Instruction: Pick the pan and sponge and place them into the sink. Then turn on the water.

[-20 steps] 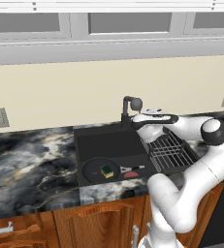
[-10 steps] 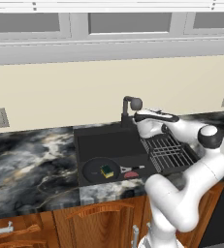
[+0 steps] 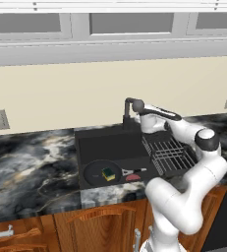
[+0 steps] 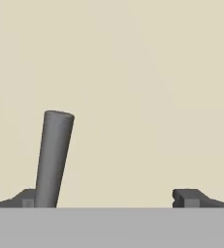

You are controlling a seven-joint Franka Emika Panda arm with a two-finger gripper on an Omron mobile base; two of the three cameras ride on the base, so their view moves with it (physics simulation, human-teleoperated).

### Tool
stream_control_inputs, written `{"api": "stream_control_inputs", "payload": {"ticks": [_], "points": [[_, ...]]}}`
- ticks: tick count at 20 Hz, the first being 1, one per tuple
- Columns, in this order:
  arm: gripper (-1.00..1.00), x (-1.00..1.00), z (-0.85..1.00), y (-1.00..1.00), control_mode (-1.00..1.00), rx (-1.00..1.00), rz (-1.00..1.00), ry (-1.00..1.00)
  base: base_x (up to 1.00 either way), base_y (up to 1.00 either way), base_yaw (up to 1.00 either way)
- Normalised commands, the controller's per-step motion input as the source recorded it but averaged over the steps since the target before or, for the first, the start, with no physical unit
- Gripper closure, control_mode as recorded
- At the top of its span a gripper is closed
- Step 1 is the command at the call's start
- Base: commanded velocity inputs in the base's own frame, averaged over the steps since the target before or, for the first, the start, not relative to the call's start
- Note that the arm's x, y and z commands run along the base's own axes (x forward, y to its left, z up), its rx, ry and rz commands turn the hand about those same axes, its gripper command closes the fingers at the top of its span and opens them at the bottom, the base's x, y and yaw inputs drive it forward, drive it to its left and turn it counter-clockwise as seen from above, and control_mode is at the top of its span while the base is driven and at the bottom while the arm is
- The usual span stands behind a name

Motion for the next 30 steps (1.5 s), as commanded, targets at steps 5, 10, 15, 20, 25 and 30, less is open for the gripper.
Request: {"api": "stream_control_inputs", "payload": {"ticks": [5,10,15,20,25,30], "points": [[-1.0,0.55,-0.18,-0.17,-1.0,0.0,-0.02,0.0,0.0,0.0,0.0],[-1.0,0.29,-0.44,-0.45,-1.0,0.0,-0.16,-0.01,0.0,0.0,0.0],[-1.0,0.11,-0.51,-0.88,-1.0,0.0,-0.23,-0.06,0.0,0.0,0.0],[-1.0,0.0,-0.59,-1.0,-1.0,0.0,-0.26,-0.1,0.0,0.0,0.0],[-1.0,0.01,-0.68,-1.0,-1.0,0.01,-0.23,-0.06,0.0,0.0,0.0],[-1.0,0.15,-0.71,-1.0,-1.0,0.04,-0.22,-0.01,0.0,0.0,0.0]]}}
